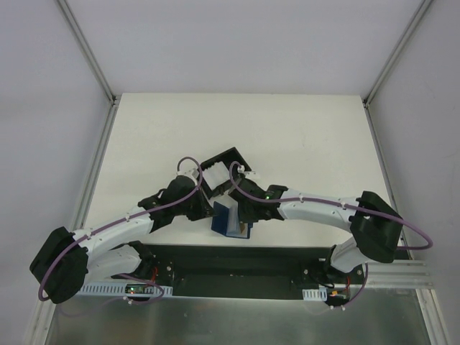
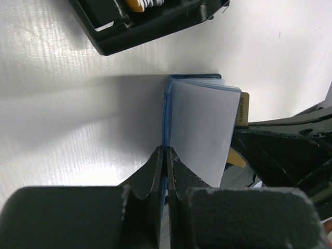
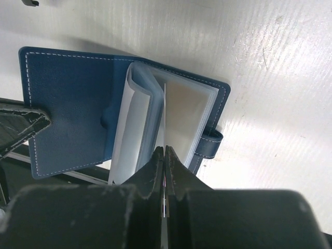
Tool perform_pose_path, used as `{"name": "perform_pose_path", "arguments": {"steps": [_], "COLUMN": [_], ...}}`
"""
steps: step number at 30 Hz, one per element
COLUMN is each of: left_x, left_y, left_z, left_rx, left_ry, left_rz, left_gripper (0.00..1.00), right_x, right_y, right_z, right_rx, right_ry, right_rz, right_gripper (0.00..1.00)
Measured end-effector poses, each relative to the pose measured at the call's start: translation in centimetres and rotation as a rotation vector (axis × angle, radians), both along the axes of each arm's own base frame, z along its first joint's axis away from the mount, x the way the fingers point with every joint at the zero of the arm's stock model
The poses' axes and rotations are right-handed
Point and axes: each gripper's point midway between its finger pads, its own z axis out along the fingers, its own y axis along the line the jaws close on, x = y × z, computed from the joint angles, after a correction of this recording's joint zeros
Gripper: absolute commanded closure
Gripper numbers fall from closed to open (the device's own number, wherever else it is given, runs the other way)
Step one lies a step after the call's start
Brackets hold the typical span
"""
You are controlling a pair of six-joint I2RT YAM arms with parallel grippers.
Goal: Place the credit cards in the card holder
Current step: Insert the credit card into the card holder.
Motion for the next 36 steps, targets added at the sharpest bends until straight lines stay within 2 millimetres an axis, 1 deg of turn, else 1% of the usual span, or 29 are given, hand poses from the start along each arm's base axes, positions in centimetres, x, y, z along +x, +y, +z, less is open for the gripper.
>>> {"name": "perform_pose_path", "arguments": {"steps": [4, 10, 16, 26, 31, 36], "left_x": [0.0, -0.2, -0.5, -0.8, -0.9, -0.9], "left_y": [0.4, 1.0, 1.4, 1.7, 1.8, 1.8], "left_z": [-0.4, -1.1, -1.8, -2.2, -2.3, -2.3], "left_rx": [0.020, 0.040, 0.055, 0.066, 0.069, 0.069], "left_ry": [0.007, 0.024, 0.038, 0.051, 0.055, 0.055], "left_rz": [0.016, 0.041, 0.052, 0.053, 0.053, 0.053], "left_gripper": [1.00, 1.00, 1.00, 1.00, 1.00, 1.00], "right_x": [-0.2, 0.0, 0.1, -0.1, -0.1, -0.2], "right_y": [-0.4, -0.4, -0.8, 0.7, 1.1, 1.1], "right_z": [0.0, 1.1, 1.5, 3.6, 3.9, 3.8], "right_rx": [-0.028, -0.059, -0.082, -0.071, -0.077, -0.085], "right_ry": [-0.011, -0.049, -0.059, -0.103, -0.115, -0.115], "right_rz": [0.004, 0.009, 0.013, 0.052, 0.066, 0.070], "right_gripper": [1.00, 1.00, 1.00, 1.00, 1.00, 1.00]}}
